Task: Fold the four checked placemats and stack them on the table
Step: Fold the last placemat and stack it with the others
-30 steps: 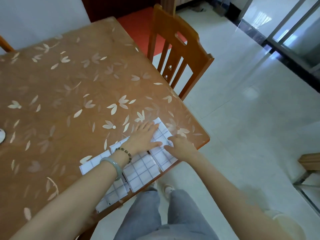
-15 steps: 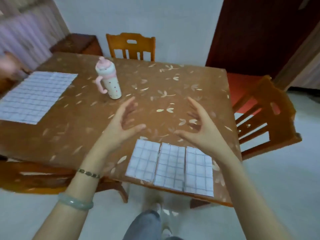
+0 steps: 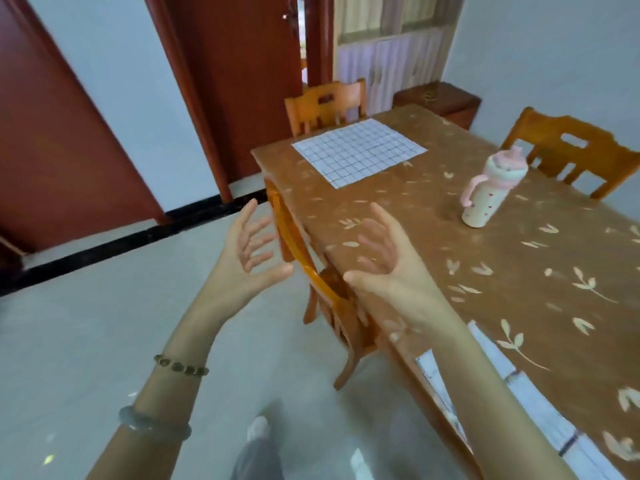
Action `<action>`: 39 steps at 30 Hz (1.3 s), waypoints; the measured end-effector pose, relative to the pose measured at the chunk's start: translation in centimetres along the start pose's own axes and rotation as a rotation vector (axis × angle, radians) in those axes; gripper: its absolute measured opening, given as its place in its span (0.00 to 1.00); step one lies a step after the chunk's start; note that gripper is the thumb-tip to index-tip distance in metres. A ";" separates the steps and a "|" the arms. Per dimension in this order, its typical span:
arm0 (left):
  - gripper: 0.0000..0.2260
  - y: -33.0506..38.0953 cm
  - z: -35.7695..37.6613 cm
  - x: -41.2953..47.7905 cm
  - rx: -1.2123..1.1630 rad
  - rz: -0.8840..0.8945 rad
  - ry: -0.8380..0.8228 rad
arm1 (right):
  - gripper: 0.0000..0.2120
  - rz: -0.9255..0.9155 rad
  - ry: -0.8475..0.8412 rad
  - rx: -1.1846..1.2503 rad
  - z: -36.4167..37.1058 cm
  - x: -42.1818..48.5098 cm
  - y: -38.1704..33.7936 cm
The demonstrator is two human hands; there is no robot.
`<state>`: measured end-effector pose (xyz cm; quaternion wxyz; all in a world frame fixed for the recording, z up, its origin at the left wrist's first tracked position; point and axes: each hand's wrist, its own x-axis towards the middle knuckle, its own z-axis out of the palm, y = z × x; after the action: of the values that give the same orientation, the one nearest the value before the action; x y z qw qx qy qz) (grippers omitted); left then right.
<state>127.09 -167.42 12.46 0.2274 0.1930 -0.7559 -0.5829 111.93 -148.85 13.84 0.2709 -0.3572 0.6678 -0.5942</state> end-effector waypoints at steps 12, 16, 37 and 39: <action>0.48 -7.9 -18.0 1.1 -0.031 -0.121 0.127 | 0.44 0.090 -0.174 0.029 18.8 13.1 1.5; 0.46 -10.0 -23.4 3.3 -0.029 -0.147 0.111 | 0.42 0.108 -0.179 0.047 24.0 17.3 2.0; 0.44 -20.4 -37.6 30.1 -0.061 -0.268 0.117 | 0.40 0.228 -0.142 0.160 30.9 48.5 6.2; 0.43 -20.7 -38.3 33.9 -0.062 -0.278 0.120 | 0.40 0.231 -0.131 0.169 30.4 52.3 6.6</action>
<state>121.60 -221.77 4.71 0.1950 0.3229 -0.6886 -0.6193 103.54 -208.65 6.16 0.4096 -0.2919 0.6330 -0.5885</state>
